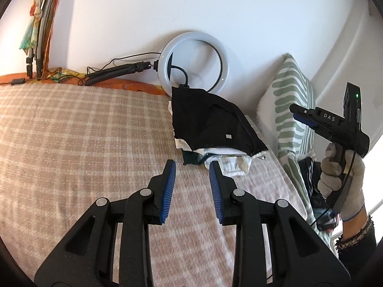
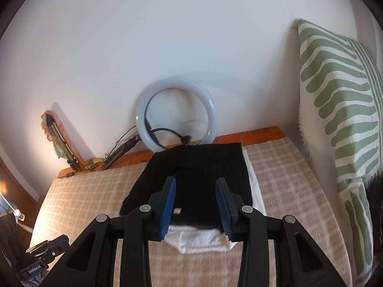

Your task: Fold small clothes

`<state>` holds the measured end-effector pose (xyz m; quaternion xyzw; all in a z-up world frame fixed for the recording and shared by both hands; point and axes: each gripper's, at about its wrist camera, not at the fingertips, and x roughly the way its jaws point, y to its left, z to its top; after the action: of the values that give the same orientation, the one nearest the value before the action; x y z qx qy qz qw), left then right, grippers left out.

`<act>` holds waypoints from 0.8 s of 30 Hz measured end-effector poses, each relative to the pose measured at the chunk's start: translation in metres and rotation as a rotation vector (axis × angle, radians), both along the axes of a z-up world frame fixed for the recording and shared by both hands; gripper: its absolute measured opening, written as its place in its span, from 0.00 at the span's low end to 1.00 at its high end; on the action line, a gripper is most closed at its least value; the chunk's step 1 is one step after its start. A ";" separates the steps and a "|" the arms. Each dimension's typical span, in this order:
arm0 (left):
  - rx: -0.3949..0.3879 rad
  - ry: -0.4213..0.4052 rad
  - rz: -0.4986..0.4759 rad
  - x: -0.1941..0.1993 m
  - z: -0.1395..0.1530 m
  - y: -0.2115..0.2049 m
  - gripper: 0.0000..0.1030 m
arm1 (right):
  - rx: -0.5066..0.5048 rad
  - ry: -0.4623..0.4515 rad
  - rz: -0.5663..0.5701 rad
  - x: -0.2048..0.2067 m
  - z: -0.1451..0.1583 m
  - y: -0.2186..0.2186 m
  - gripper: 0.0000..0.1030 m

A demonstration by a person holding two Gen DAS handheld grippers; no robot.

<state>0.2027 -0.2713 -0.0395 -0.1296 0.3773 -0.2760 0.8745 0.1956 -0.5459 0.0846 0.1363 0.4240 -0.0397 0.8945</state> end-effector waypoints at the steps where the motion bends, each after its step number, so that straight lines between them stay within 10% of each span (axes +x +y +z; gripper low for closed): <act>1: 0.003 -0.006 -0.007 -0.005 0.002 0.002 0.27 | -0.010 0.000 -0.002 -0.005 0.003 0.006 0.35; 9: 0.059 -0.042 -0.056 -0.038 0.006 0.021 0.29 | -0.020 -0.014 -0.010 -0.050 0.018 0.058 0.38; 24: 0.183 -0.179 -0.074 -0.080 0.001 0.047 0.58 | -0.061 -0.066 -0.026 -0.105 0.001 0.137 0.76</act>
<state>0.1228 -0.2239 -0.0388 -0.0101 0.3260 -0.2830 0.9019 0.0906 -0.4093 0.0852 0.1158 0.3912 -0.0599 0.9110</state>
